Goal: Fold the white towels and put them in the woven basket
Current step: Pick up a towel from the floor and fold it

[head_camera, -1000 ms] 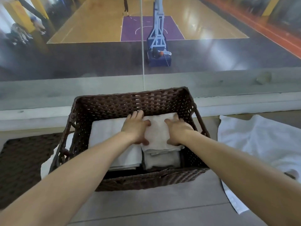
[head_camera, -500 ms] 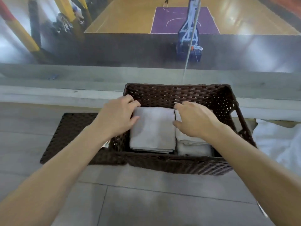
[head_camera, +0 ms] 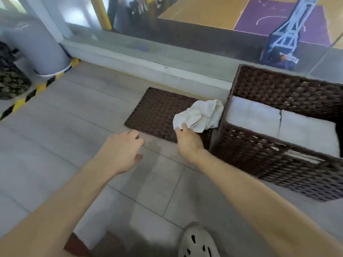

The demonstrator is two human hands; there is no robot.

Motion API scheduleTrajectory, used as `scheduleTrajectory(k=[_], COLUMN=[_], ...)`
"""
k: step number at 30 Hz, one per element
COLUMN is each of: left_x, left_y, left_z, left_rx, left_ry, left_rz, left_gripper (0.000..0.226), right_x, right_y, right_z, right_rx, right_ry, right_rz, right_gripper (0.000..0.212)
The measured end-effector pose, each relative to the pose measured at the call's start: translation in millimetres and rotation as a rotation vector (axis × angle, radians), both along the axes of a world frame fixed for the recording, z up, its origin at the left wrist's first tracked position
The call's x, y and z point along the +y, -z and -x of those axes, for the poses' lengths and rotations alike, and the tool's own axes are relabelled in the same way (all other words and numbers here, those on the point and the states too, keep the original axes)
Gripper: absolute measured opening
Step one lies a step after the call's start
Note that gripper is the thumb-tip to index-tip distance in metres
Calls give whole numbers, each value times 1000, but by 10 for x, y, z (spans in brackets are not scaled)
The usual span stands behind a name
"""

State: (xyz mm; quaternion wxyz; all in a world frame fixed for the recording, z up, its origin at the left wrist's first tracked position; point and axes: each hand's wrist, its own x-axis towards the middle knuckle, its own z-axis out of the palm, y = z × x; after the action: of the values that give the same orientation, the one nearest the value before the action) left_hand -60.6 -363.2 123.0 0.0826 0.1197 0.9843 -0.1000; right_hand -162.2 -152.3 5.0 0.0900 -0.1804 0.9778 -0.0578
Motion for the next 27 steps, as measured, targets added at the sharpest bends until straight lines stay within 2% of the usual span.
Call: scheduleTrajectory(k=[4, 6, 7, 8, 9, 11, 14, 17, 20, 22, 24, 27], left_x=[-61, -80, -77, -71, -75, -89, -88, -26, 42, 99, 195, 446], left_y=[-63, -98, -102, -101, -94, -72, 29, 183, 321, 334, 283, 100], left_z=[-108, -103, -107, -105, -98, -56, 31, 67, 53, 65, 96, 134], left_rx=[7, 30, 36, 33, 16, -35, -38, -56, -12, 34, 50, 53], left_ry=[24, 28, 32, 41, 48, 54, 61, 73, 28, -47, -127, -197], left_rz=[-28, -50, -65, -74, -78, -85, -89, -83, -136, -290, -498, -765], left_gripper=[45, 46, 47, 47, 48, 48, 49, 52, 57, 75, 104, 133], right_x=[14, 88, 151, 220, 279, 374, 327, 222, 224, 339, 533, 898], right_y=[293, 341, 360, 391, 419, 547, 617, 325, -296, -815, -1330, -2012], right_z=[592, 866, 963, 1035, 1042, 974, 682, 481, 291, 78, -177, -601], right_rx=[188, 214, 164, 77, 3, 55, 51, 72, 169, 227, 280, 299], right_ry=[201, 268, 316, 384, 436, 425, 320, 264, 232, 218, 209, 203], right_rz=[-186, -209, -193, -158, -142, -108, 9, 198, 390, 541, 658, 725], right_gripper=[96, 111, 113, 107, 90, 46, 15, 10, 12, 9, 9, 15])
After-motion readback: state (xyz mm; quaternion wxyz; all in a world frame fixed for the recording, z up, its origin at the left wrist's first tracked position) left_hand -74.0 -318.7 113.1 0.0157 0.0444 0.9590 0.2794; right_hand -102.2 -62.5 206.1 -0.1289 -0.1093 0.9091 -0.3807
